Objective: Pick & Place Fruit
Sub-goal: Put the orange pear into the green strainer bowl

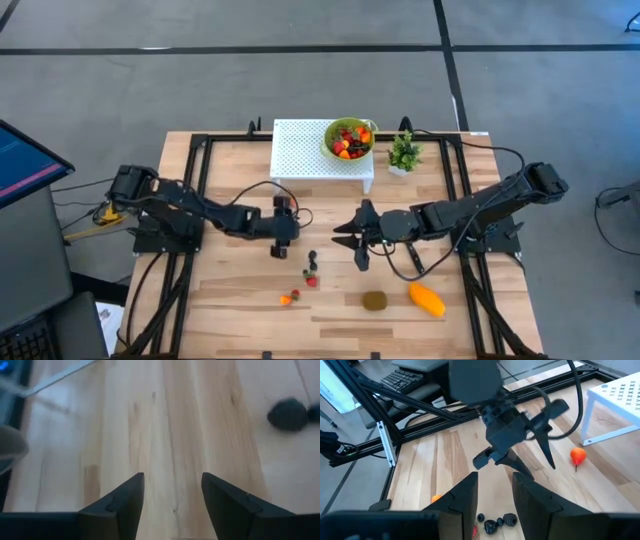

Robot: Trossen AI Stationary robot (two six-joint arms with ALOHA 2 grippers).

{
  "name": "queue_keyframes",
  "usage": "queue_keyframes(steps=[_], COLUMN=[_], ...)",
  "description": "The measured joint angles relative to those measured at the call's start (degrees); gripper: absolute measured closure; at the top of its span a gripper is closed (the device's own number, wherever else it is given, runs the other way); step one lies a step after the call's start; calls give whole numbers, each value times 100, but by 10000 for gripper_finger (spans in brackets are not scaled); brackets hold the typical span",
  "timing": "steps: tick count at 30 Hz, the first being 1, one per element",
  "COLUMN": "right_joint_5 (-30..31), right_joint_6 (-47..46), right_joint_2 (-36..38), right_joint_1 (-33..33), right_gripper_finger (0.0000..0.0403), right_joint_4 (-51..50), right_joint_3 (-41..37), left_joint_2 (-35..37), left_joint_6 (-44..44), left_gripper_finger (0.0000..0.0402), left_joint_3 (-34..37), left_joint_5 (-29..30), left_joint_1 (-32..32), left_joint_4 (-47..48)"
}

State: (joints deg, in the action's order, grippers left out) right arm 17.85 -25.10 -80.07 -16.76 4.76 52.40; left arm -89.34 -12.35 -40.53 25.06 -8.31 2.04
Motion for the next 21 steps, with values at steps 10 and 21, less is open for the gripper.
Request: queue_keyframes(steps=[10,21], right_joint_5=[0,0], right_joint_6=[2,2], right_joint_2=[0,2], right_joint_1=[-36,-48], right_gripper_finger=[288,288], right_joint_4=[100,39], right_joint_3=[0,0], left_joint_2=[-653,-992], left_joint_6=[-120,-2145], left_gripper_finger=[213,220], left_joint_3=[-20,-640], left_joint_5=[715,88], left_joint_1=[117,905], left_joint_4=[15,412])
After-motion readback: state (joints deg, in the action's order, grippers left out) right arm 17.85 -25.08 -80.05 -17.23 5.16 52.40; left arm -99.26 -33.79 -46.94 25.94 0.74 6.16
